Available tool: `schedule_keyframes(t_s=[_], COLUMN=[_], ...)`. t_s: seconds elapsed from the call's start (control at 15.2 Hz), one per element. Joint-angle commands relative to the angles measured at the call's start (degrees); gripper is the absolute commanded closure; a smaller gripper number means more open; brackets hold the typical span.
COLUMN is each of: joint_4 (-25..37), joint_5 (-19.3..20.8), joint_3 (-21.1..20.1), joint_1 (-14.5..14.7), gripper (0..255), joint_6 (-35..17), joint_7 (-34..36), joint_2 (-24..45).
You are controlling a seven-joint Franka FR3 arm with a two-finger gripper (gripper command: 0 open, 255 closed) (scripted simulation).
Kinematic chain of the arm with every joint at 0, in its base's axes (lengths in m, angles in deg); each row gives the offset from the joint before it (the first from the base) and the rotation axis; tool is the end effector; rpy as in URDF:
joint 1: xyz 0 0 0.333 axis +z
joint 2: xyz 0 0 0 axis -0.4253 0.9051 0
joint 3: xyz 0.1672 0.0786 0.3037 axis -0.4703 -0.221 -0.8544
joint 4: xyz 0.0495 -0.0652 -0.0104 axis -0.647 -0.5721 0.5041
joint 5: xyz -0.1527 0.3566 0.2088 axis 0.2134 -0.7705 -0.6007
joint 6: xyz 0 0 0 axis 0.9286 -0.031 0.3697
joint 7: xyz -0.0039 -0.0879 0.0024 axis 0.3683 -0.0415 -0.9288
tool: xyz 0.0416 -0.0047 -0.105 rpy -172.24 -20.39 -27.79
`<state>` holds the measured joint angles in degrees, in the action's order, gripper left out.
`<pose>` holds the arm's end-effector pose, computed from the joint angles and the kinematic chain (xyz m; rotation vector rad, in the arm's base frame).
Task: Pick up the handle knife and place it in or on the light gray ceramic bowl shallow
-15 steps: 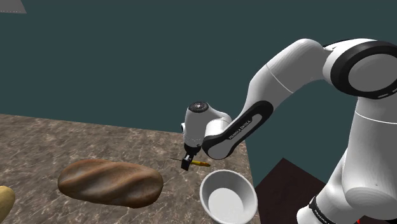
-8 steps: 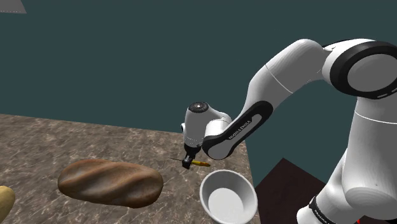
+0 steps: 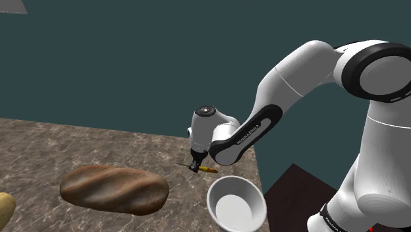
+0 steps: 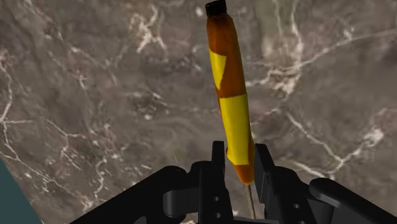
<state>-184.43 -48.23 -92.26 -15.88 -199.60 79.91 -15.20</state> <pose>0.5244 0.2604 0.2399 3.0059 0.7047 0.2116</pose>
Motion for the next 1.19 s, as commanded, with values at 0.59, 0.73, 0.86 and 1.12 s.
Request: schedule_keyframes(t_s=[0.59,0.73,0.86,1.12], joint_4=[0.50,0.76,1.08,1.89], joint_5=[-4.85,-5.83,-6.77,-8.48], joint_3=[-2.10,-2.41,-2.66,-3.04], joint_1=[-1.39,-1.58,-1.74,-1.95], gripper=[255,255,255,255], joint_6=[5.76,7.10,8.46,11.24], joint_7=[-3.84,-4.62,-5.36,-6.72], joint_2=[-5.76,-6.95,-8.11,-10.30])
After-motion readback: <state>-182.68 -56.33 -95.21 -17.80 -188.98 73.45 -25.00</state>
